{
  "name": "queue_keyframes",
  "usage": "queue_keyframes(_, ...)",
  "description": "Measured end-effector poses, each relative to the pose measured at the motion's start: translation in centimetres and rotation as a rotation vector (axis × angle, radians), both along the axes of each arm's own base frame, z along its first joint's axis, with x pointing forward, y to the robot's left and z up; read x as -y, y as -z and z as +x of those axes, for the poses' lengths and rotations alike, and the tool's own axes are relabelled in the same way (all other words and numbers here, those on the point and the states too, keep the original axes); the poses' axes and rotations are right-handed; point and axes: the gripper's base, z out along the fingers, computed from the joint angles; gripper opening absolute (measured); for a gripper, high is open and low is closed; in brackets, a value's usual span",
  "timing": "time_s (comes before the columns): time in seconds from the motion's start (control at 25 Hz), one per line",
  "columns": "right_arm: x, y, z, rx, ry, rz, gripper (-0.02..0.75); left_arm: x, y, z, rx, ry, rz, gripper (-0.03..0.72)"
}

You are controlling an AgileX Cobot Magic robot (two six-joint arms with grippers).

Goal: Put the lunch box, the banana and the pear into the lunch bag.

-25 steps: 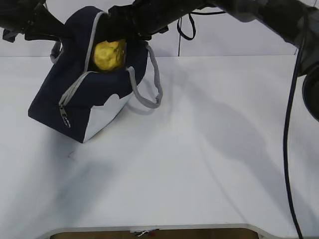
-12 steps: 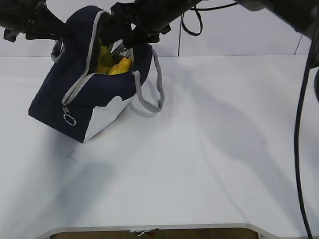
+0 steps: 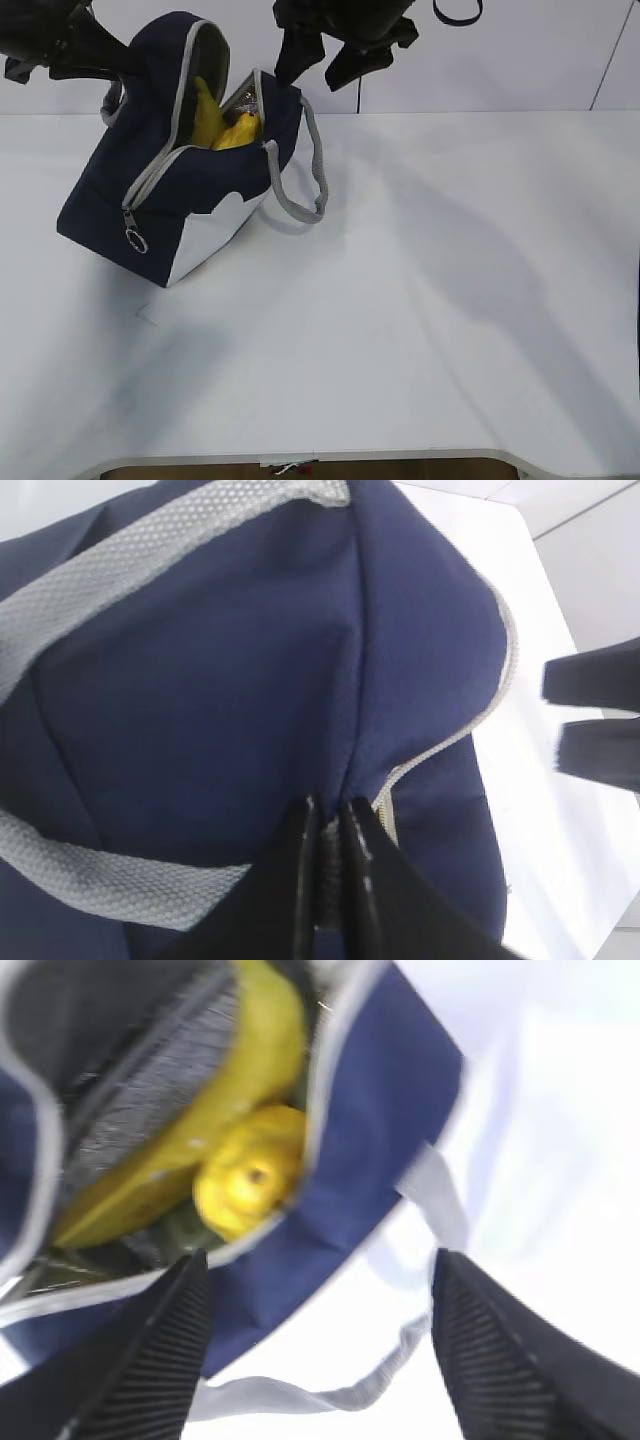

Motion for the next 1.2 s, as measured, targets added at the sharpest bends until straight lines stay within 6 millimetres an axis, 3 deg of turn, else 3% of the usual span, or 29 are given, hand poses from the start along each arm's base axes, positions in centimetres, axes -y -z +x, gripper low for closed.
queue_keyframes(0.64,-1.3,6.9,1.4,-0.238,0.067,0.062,0.467,0.0,0.0,0.0,0.002,-0.003,0.003,0.013)
queue_keyframes(0.72,-1.4,6.9,1.4,-0.24,0.067,0.063,0.415,0.0,0.0,0.0,0.002,-0.002,0.007,0.013)
queue_keyframes(0.92,-1.4,6.9,1.4,-0.241,0.064,0.068,0.072,-0.1,0.1,0.0,0.002,-0.001,0.012,0.013)
queue_keyframes(0.96,-1.4,6.9,1.4,-0.24,0.063,0.068,0.031,0.0,0.1,0.0,-0.002,0.005,0.01,0.013)
queue_keyframes(1.08,-1.2,6.0,1.1,-0.218,0.062,0.058,0.013,0.2,0.1,-0.5,-0.032,0.053,0.0,0.013)
queue_keyframes(1.2,-0.7,3.5,0.5,-0.159,0.064,0.039,0.013,0.8,0.1,-1.2,-0.08,0.118,-0.024,0.013)
